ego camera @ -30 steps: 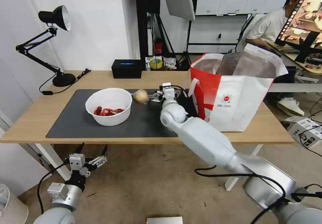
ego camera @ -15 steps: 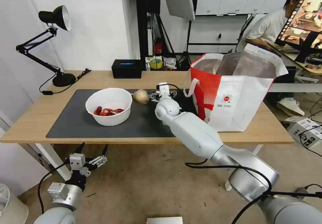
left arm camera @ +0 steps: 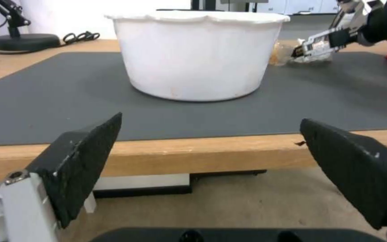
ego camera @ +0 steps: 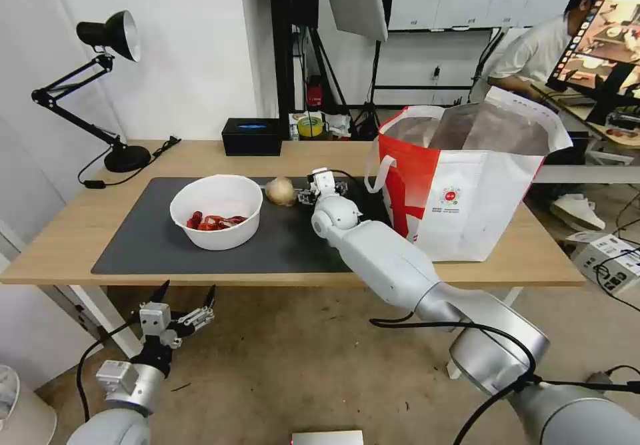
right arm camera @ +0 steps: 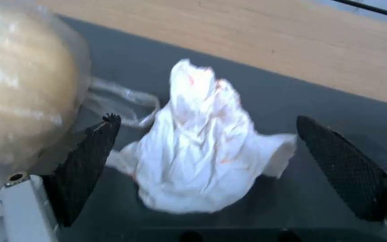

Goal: Pick up the trash from the table and place it into the takeout bag.

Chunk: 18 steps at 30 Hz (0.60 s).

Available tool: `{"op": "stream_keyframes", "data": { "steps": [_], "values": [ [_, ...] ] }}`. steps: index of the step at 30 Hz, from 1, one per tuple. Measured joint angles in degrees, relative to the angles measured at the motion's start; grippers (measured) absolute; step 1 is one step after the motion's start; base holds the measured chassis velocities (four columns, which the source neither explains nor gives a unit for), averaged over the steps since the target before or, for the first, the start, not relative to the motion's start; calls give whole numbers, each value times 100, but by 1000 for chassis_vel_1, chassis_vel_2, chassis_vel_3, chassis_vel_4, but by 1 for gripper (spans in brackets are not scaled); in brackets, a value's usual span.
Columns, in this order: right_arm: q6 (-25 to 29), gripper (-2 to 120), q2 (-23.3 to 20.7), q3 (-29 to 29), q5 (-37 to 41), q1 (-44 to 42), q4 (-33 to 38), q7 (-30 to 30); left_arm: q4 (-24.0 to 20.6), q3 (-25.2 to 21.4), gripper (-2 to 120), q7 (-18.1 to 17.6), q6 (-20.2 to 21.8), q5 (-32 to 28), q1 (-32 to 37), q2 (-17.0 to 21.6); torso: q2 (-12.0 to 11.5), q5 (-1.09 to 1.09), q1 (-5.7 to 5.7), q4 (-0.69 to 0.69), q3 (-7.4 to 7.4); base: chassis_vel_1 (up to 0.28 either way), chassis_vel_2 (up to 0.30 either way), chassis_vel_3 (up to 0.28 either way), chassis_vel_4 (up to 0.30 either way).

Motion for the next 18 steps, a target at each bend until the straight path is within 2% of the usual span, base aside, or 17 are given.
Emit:
{"op": "stream_keyframes", "data": {
  "steps": [18],
  "values": [
    [-34, 100, 59, -48, -35, -19, -127, -40, 35, 27, 100, 5, -18, -12, -56, -6, 1, 0, -1, 0, -1, 0, 0, 0, 0]
  ]
}}
